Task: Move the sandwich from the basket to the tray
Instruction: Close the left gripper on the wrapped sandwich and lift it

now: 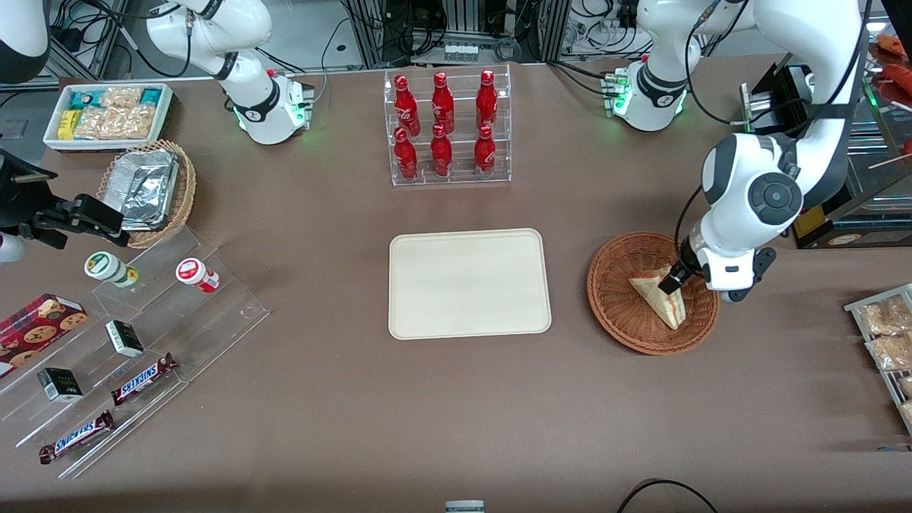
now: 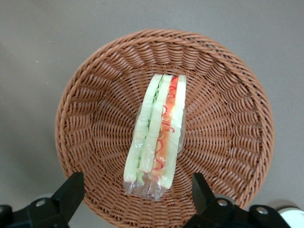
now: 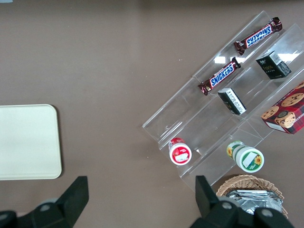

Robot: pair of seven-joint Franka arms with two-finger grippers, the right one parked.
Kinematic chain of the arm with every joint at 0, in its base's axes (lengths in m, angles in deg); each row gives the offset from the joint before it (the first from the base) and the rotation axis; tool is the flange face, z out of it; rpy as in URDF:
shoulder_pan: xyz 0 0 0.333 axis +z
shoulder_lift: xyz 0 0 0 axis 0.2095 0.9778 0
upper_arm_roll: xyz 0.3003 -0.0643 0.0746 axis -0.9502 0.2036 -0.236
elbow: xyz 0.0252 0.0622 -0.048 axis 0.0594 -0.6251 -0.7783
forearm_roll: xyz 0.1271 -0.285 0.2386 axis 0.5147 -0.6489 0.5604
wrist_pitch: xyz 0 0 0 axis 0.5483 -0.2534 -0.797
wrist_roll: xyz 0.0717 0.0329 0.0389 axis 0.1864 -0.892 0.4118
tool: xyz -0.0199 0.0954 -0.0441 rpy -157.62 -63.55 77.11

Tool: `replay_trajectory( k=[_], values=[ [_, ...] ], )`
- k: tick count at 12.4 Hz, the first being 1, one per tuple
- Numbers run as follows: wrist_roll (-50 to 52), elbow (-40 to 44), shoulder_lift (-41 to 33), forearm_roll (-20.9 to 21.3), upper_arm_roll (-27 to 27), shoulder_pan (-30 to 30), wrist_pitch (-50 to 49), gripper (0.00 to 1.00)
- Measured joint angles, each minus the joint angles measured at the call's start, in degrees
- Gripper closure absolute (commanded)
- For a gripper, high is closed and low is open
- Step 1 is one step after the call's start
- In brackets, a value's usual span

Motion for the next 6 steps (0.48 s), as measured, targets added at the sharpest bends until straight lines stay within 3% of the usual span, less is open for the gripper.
replay_trajectory(
  k=[6],
  values=[
    [0.14,-0.23,4.86,0.00,0.00,0.01,4.52,0.03]
  ],
)
